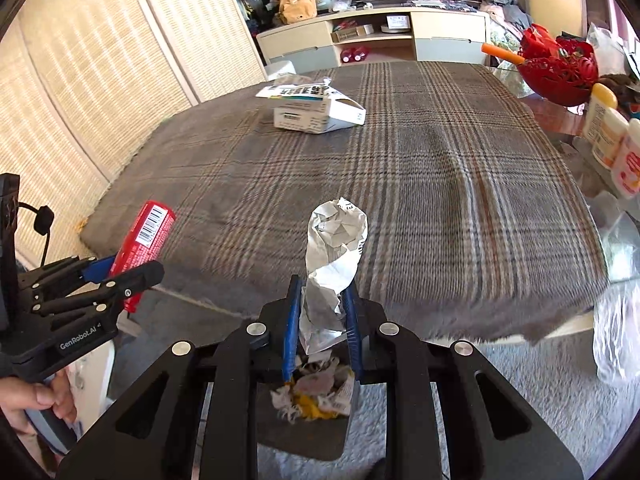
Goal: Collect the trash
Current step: 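Carry both items over the grey bin and open both tools to drop them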
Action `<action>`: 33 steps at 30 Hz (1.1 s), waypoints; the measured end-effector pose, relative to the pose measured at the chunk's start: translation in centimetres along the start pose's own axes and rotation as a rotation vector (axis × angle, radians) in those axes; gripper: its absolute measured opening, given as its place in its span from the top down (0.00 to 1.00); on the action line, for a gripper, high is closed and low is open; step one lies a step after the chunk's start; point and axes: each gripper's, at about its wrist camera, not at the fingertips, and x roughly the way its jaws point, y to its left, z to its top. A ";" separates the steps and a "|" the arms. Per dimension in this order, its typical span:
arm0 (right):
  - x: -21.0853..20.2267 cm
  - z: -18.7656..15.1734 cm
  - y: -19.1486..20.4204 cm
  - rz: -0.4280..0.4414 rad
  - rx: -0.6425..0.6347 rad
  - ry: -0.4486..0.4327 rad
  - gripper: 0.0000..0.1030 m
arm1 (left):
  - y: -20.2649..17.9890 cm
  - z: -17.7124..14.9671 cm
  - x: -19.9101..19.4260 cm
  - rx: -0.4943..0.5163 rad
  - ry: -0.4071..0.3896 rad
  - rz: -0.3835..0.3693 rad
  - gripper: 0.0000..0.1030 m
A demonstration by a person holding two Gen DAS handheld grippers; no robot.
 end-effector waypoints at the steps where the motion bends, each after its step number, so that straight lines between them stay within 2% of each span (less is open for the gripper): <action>1: -0.4 -0.5 0.3 0.000 0.000 0.001 0.79 | -0.1 -0.6 -0.5 0.001 -0.001 0.000 0.66; 5: -1.4 -2.7 1.6 -0.001 -0.012 0.015 0.79 | -0.2 -3.4 -1.9 -0.011 0.006 -0.009 0.66; 10: -1.0 -4.9 3.1 0.005 -0.023 0.048 0.79 | 0.4 -6.7 -1.7 -0.038 0.038 -0.019 0.66; 17: 3.1 -7.6 4.1 0.031 -0.026 0.138 0.79 | 0.8 -10.3 2.2 -0.034 0.130 -0.017 0.66; 25: 8.4 -9.6 2.8 0.014 0.017 0.249 0.79 | 0.6 -12.2 7.2 -0.025 0.226 -0.034 0.66; 33: 10.0 -9.7 1.8 0.036 0.072 0.279 0.78 | 0.0 -12.5 9.9 -0.047 0.289 -0.066 0.65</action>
